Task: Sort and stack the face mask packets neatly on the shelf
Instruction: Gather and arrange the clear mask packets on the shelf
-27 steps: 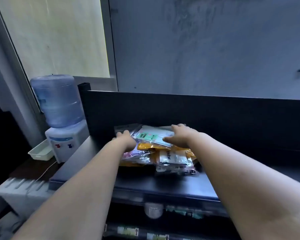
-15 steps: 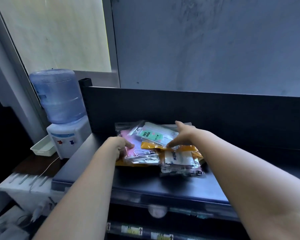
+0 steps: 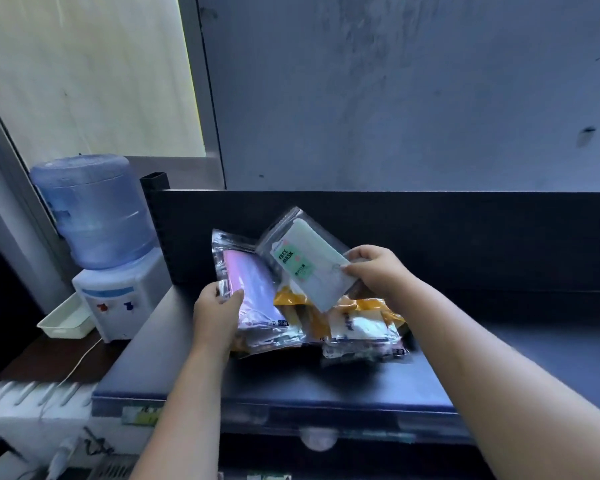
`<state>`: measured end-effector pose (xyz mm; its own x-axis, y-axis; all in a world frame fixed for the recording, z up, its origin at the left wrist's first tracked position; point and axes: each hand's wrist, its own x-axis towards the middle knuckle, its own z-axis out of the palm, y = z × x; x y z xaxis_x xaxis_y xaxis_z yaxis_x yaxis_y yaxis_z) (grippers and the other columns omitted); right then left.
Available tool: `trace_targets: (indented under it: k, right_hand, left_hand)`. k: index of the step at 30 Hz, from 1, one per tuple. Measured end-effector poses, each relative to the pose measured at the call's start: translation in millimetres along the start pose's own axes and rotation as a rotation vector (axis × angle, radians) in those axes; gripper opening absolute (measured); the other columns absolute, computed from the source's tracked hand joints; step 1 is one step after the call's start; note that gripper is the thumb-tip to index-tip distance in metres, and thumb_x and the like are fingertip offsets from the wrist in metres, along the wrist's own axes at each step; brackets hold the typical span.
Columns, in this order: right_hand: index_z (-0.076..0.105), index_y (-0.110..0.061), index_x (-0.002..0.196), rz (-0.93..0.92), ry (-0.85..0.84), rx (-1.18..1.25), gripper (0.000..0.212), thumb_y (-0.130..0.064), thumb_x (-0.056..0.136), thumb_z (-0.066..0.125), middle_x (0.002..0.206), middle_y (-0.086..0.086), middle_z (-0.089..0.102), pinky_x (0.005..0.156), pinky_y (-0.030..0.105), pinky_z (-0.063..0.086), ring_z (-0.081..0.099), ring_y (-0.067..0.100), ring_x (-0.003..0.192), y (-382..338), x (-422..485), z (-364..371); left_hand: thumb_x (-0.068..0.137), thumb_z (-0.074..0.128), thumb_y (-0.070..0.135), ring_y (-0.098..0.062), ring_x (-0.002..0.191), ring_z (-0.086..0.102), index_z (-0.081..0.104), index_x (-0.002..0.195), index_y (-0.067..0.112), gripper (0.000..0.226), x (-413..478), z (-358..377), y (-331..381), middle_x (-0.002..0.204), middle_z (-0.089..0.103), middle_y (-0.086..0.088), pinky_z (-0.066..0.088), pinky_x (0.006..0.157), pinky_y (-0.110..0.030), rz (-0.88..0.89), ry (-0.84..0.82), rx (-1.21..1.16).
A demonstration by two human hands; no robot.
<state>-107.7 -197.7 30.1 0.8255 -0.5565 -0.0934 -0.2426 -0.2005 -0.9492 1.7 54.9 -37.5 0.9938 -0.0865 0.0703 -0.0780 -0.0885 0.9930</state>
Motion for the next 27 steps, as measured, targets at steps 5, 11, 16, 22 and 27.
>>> trace_targets:
  k: [5, 11, 16, 22, 27]
  right_hand:
    - [0.065, -0.004, 0.121, 0.111, -0.029, 0.440, 0.020, -0.001, 0.102, 0.059, 0.103, 0.023, 0.073, 0.051, 0.032, 0.060, 0.067, 0.025, 0.051, 12.6, -17.8, 4.0]
    - [0.064, -0.006, 0.121, 0.113, 0.008, 0.812, 0.021, -0.002, 0.107, 0.050, 0.091, 0.018, 0.080, 0.060, 0.035, 0.065, 0.073, 0.025, 0.063, 20.0, -44.9, -4.1]
    - [0.064, -0.006, 0.123, 0.058, 0.093, 0.814, 0.022, -0.001, 0.106, 0.051, 0.088, 0.016, 0.079, 0.066, 0.036, 0.065, 0.072, 0.022, 0.059, 26.5, -56.1, -11.7]
    - [0.066, -0.005, 0.112, 0.034, 0.244, 0.706, 0.019, 0.001, 0.105, 0.049, 0.094, 0.018, 0.075, 0.050, 0.029, 0.060, 0.070, 0.015, 0.050, 30.9, -60.6, -39.5]
    - [0.068, -0.007, 0.111, 0.005, 0.309, 0.690, 0.022, 0.001, 0.105, 0.049, 0.091, 0.012, 0.077, 0.054, 0.030, 0.061, 0.072, 0.018, 0.063, 51.3, -69.9, -81.1]
  left_hand:
    - [0.099, 0.063, 0.009, -0.031, 0.086, 0.068, 0.065, 0.111, 0.010, 0.012, -11.6, -16.1, 10.3, 0.102, 0.073, -0.015, 0.057, 0.080, -0.046, -0.160, -0.133, -0.344]
    - [0.103, 0.057, 0.013, -0.028, 0.081, 0.074, 0.059, 0.126, 0.003, 0.025, -18.3, -30.0, 36.3, 0.107, 0.075, -0.019, 0.061, 0.060, -0.036, -0.189, -0.246, -0.474]
    - [0.105, 0.054, 0.015, -0.028, 0.081, 0.076, 0.057, 0.127, -0.001, 0.027, -35.0, -10.0, 40.2, 0.107, 0.076, -0.019, 0.064, 0.062, -0.038, -0.169, -0.346, -0.533]
    - [0.106, 0.051, 0.013, -0.030, 0.073, 0.077, 0.059, 0.113, 0.005, 0.013, -53.0, 19.6, 42.8, 0.103, 0.076, -0.021, 0.061, 0.054, -0.040, -0.216, -0.379, -0.567]
    - [0.107, 0.048, 0.014, -0.033, 0.075, 0.076, 0.058, 0.118, 0.007, 0.017, -76.7, 62.3, 53.2, 0.104, 0.078, -0.020, 0.063, 0.061, -0.054, -0.236, -0.456, -0.524]
